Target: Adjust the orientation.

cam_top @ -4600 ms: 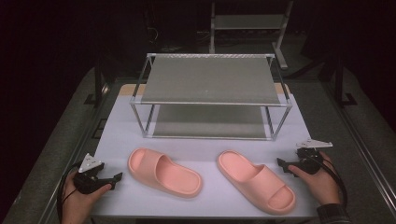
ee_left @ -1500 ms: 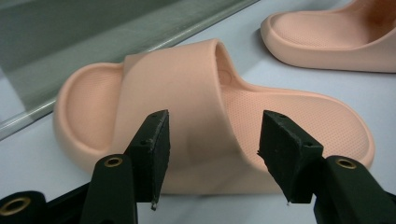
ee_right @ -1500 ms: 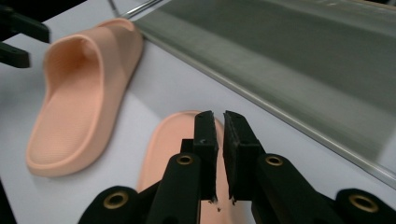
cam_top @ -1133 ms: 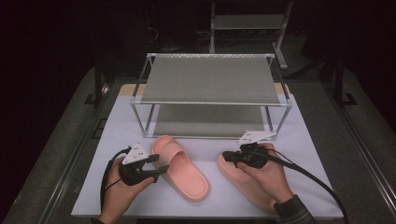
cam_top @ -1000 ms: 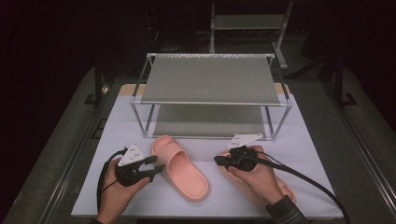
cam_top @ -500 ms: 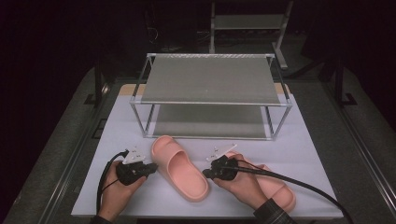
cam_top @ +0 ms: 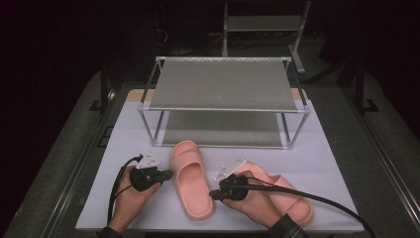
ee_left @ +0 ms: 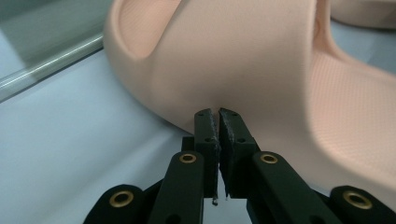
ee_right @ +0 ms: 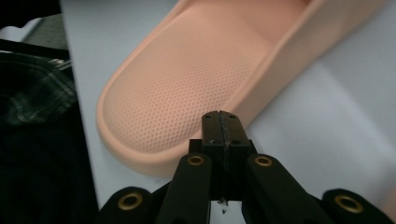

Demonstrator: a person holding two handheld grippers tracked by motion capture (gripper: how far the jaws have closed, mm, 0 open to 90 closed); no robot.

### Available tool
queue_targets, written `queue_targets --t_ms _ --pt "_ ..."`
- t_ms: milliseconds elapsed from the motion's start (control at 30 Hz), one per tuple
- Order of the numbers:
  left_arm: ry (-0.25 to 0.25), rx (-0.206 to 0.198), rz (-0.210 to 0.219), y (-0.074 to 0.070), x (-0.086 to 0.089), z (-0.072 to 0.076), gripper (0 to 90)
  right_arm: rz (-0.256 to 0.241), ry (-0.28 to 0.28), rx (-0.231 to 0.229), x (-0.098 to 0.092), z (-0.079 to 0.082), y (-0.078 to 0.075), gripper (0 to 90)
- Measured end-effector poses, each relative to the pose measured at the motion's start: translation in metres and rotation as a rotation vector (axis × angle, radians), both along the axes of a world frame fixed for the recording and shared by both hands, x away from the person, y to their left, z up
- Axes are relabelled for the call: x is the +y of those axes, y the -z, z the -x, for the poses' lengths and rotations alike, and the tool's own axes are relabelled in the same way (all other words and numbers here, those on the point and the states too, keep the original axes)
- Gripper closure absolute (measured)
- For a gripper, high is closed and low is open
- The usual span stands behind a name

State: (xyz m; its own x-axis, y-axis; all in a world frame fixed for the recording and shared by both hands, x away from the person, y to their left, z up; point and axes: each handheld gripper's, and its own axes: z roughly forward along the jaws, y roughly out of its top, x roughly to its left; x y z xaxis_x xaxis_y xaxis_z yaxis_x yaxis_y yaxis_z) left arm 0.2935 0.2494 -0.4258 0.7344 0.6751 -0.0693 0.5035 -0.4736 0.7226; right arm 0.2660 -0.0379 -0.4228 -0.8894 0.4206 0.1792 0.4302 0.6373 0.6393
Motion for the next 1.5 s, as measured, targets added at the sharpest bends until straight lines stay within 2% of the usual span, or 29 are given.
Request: queue_targets --t_ms 200,267,500,567,667,800,900,1033,1200,1267,1300,1433,1500 --pt "0.014 -0.005 0.009 0.000 -0.008 -0.007 85.1 -0.026 -0.044 0.010 0.005 0.006 0.002 90.0" --pt "0.023 -0.003 0.024 0.000 -0.012 -0.009 85.0 -0.035 -0.056 0.015 0.006 0.006 0.003 90.0" --pt "0.038 -0.004 0.038 0.001 -0.026 -0.020 83.8 -0.056 -0.065 0.030 0.007 0.007 0.004 90.0" --pt "0.035 -0.005 0.045 0.002 -0.026 -0.022 81.0 -0.059 -0.064 0.029 0.007 0.006 0.004 90.0" --pt "0.029 -0.003 0.051 0.000 -0.022 -0.023 72.1 -0.064 -0.052 0.018 0.006 0.007 0.002 89.9" --pt "0.024 -0.007 0.093 -0.008 -0.016 -0.021 57.9 -0.085 -0.011 -0.016 -0.003 0.005 -0.011 82.3" --pt "0.044 -0.009 0.117 -0.012 -0.014 -0.018 49.9 -0.086 0.018 -0.047 -0.011 0.004 -0.020 75.2" --pt "0.074 -0.011 0.118 -0.015 -0.018 -0.013 43.5 -0.085 0.065 -0.092 -0.024 0.001 -0.031 65.6" --pt "0.076 -0.021 0.083 -0.014 -0.028 -0.014 42.3 -0.073 0.124 -0.151 -0.040 -0.004 -0.042 56.4" --pt "0.075 -0.024 0.075 -0.014 -0.030 -0.016 42.4 -0.117 0.156 -0.165 -0.049 -0.008 -0.044 54.9" --pt "0.075 -0.025 0.071 -0.014 -0.031 -0.017 42.7 -0.115 0.172 -0.173 -0.054 -0.011 -0.046 52.5" --pt "0.077 -0.036 0.041 -0.011 -0.037 -0.019 44.4 -0.136 0.259 -0.225 -0.080 -0.020 -0.053 45.3" --pt "0.076 -0.037 0.027 -0.010 -0.039 -0.020 45.1 -0.132 0.305 -0.256 -0.096 -0.023 -0.056 42.0"
